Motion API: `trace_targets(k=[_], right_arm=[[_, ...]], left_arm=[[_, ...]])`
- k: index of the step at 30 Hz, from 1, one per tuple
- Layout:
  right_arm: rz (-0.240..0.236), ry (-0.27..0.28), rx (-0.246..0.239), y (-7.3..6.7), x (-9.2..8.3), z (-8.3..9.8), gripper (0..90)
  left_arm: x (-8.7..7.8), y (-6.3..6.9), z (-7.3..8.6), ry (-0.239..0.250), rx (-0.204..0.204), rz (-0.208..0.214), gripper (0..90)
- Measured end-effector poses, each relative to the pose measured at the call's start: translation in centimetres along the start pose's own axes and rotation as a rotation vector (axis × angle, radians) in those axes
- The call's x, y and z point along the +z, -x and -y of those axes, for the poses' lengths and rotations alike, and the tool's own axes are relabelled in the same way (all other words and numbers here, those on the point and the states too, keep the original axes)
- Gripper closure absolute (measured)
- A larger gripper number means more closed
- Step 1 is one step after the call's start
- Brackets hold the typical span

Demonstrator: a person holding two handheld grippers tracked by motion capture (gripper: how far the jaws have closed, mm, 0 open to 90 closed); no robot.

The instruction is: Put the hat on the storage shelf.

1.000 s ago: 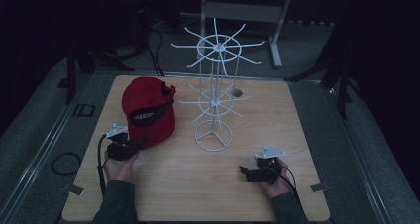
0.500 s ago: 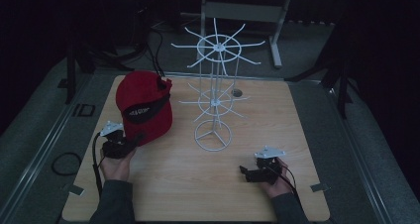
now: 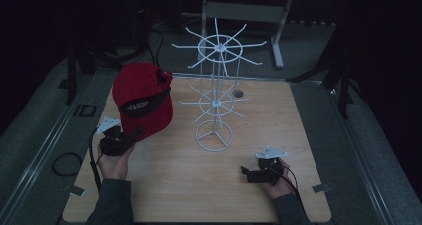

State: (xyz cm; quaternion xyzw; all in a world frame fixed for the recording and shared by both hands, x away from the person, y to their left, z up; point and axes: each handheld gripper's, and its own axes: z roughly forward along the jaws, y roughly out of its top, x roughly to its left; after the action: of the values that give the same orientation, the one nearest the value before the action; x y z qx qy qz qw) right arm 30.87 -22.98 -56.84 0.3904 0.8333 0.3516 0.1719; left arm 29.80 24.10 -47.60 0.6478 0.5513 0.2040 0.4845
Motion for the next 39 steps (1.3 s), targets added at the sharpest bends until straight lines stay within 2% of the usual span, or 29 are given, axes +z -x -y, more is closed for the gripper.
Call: trace_targets(k=[18, 39], right_arm=[[-0.001, -0.001, 0.006, 0.0, 0.0, 0.0, 13.1], [0.0, 0.0, 0.004, 0.0, 0.0, 0.0, 13.1]], left_arm=[[-1.1, 1.3, -2.2, 0.055, 0.025, 0.007, 85.3], [-2.2, 1.9, -4.3, 0.105, 0.038, 0.011, 85.3]])
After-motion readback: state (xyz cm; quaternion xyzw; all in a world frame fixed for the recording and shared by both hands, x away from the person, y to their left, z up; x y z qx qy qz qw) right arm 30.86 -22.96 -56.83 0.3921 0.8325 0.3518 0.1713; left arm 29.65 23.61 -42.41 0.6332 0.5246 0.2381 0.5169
